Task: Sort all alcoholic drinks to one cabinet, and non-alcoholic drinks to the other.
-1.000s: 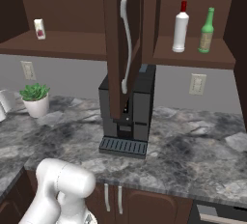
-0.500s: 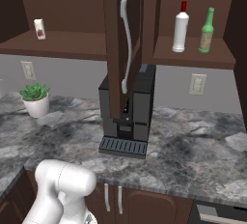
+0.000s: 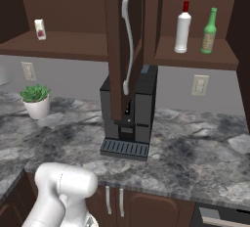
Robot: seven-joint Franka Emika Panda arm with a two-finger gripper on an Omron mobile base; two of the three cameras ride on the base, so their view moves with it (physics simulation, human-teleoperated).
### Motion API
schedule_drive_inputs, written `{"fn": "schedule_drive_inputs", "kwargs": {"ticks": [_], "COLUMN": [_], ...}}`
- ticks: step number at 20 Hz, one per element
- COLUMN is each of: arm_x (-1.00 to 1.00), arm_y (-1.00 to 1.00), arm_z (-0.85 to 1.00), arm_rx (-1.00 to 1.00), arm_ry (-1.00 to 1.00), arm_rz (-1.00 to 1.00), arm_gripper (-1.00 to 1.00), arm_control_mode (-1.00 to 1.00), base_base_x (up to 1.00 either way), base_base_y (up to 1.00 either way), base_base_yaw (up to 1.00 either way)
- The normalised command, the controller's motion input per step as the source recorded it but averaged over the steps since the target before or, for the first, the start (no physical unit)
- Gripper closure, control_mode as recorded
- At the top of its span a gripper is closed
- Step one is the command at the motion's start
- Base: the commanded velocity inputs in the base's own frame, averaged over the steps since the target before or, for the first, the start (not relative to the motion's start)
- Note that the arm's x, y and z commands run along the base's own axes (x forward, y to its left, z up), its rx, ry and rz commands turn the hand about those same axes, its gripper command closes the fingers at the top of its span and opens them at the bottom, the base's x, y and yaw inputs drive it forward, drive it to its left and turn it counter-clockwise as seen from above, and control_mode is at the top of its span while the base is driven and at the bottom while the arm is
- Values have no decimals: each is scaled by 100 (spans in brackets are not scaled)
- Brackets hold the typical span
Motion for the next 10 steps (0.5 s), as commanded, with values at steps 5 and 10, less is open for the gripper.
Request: {"fn": "schedule_drive_inputs", "kwargs": {"ticks": [5, 10], "arm_x": [17, 12], "arm_y": [0, 0], "arm_z": [11, 6], "arm_rx": [0, 0], "arm_ry": [1, -3], "arm_rz": [-7, -7], "arm_gripper": [100, 100], "arm_control_mode": [-100, -100], "base_base_x": [0, 0], "base_base_y": [0, 0], "base_base_yaw": [0, 0]}}
